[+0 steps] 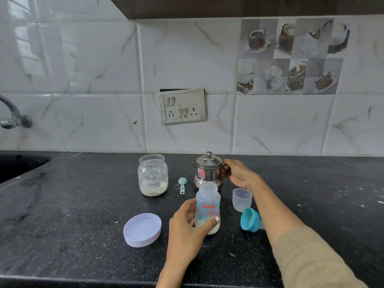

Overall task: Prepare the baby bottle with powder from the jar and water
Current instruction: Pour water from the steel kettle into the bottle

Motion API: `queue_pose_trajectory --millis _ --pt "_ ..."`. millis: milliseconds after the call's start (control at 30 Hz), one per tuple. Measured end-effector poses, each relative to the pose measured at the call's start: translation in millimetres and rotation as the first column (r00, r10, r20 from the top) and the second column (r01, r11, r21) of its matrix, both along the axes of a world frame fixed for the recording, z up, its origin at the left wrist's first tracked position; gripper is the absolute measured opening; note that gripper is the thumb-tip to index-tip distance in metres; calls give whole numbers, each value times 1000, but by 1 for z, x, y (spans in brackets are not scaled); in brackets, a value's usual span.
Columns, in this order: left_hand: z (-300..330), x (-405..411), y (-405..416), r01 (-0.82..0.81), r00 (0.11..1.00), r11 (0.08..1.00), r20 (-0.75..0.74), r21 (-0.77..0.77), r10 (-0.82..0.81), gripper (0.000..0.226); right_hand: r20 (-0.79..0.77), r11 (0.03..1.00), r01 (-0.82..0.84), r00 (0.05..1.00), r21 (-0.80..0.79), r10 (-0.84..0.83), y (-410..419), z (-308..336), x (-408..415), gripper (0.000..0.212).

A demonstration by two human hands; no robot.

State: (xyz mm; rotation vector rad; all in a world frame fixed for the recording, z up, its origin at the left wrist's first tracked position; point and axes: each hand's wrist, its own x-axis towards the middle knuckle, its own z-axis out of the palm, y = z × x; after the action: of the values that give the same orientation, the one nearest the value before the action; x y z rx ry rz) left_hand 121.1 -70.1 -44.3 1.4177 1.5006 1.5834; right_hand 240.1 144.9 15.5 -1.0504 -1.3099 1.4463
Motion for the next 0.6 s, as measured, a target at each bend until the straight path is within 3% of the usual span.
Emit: queue_pose_trajectory --millis 300,600 --pt "0 0 -1 -19 1000 1000 -22 -9 19 52 -175 997 78 982 -6 -78 -11 33 7 34" --pt "4 1 -6 -152 987 988 -41 2 152 61 -170 996 89 982 25 -83 -61 67 31 30"
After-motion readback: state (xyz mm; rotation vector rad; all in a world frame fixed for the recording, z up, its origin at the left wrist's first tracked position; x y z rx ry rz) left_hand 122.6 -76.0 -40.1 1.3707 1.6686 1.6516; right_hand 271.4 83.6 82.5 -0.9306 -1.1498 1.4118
